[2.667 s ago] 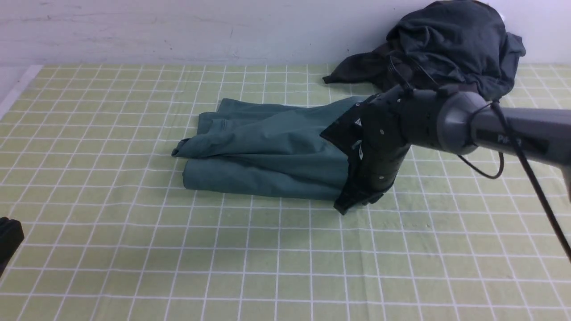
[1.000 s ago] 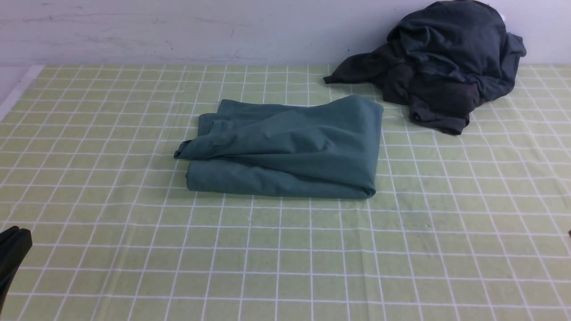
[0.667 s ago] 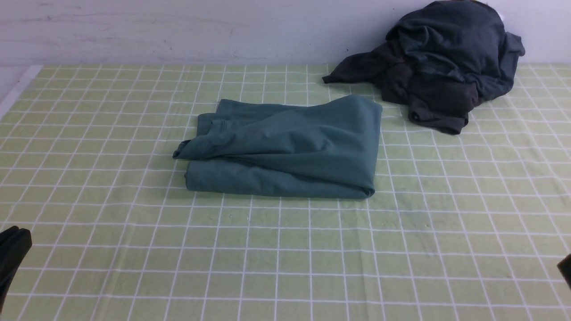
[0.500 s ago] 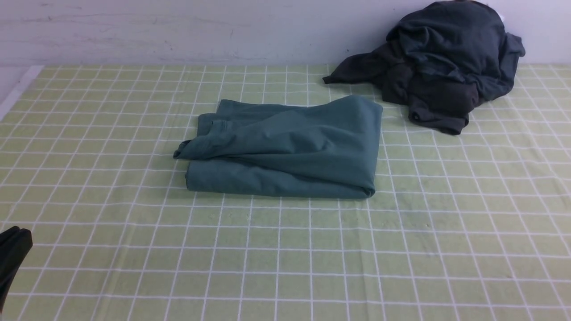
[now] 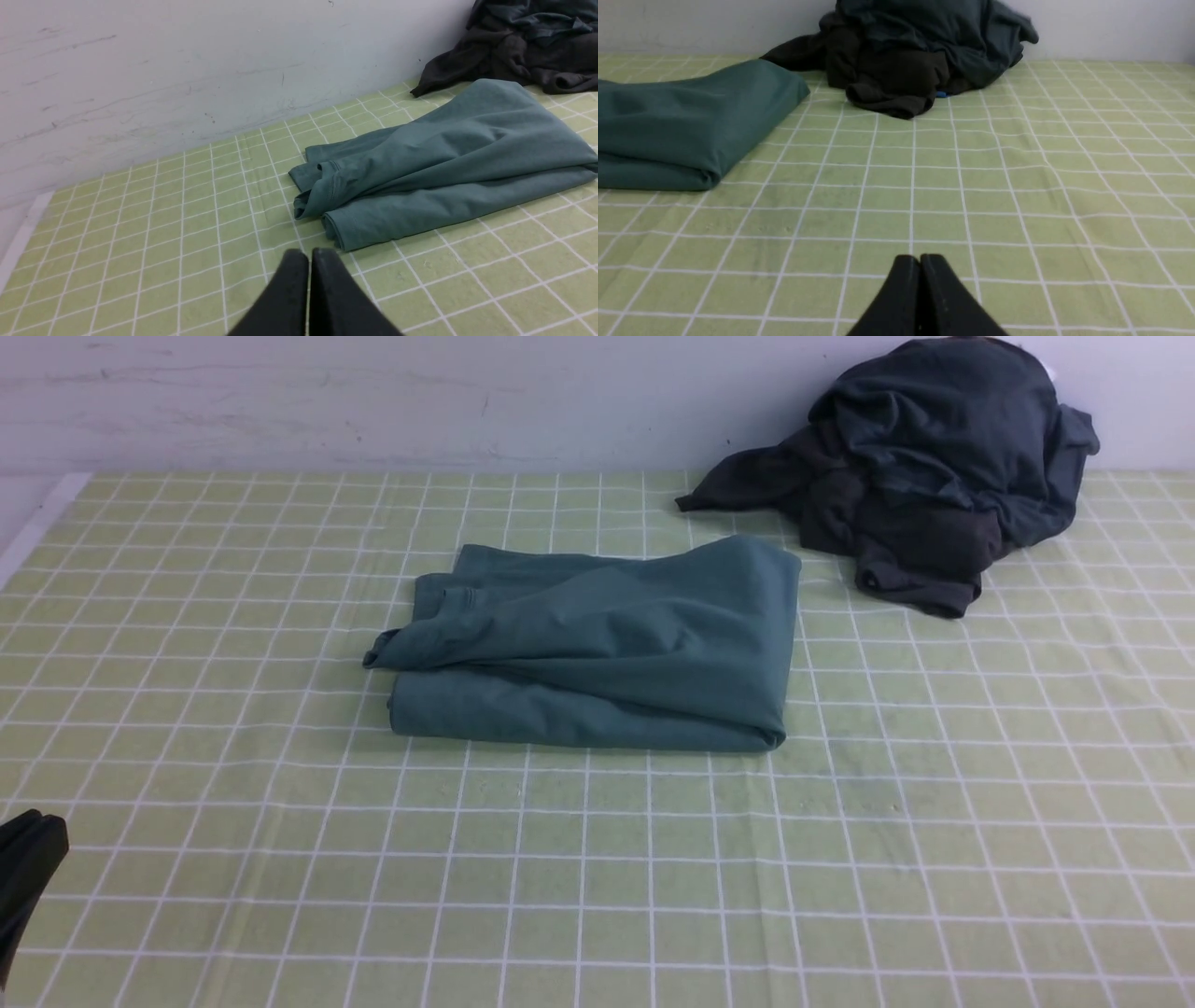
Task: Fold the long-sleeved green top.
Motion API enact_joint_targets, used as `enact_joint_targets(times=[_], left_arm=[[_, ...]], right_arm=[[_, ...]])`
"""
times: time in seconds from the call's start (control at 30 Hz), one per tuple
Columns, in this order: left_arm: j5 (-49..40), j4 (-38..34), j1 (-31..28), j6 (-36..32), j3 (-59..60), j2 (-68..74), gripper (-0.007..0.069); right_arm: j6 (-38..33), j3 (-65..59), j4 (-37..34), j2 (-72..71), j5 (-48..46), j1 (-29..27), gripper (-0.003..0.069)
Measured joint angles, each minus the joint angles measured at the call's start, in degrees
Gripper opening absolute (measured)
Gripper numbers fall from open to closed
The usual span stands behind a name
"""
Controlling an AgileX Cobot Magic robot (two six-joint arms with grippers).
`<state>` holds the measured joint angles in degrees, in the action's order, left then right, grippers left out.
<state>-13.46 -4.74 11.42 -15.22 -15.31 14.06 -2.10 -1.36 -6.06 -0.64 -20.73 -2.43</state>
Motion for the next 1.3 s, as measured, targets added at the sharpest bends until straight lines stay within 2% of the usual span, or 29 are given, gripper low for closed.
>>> enact_joint_targets(times=[0.67, 0.87, 0.93, 1.1, 1.3], left_arm=[[0.0, 0.0, 0.3, 0.0, 0.7, -1.1, -0.0003], [1.8, 0.0, -0.2, 0.4, 7.2, -7.1, -0.0003], [3.5, -1.3, -2.7, 3.5, 15.0, -12.5, -0.0003], [-6.1, -2.1, -7.5, 8.4, 17.0, -14.7, -0.0003], [-7.7, -1.6, -8.6, 9.3, 16.6, -14.7, -0.0003]], right_arm=[[0.1, 0.1, -1.1, 0.0, -0.5, 0.0, -0.001], [0.1, 0.1, -1.1, 0.0, -0.5, 0.0, -0.001], [0.1, 0.1, -1.1, 0.0, -0.5, 0.0, -0.001], [0.1, 0.1, -1.3, 0.0, -0.6, 0.0, -0.001], [0.1, 0.1, -1.3, 0.0, -0.6, 0.0, -0.001]])
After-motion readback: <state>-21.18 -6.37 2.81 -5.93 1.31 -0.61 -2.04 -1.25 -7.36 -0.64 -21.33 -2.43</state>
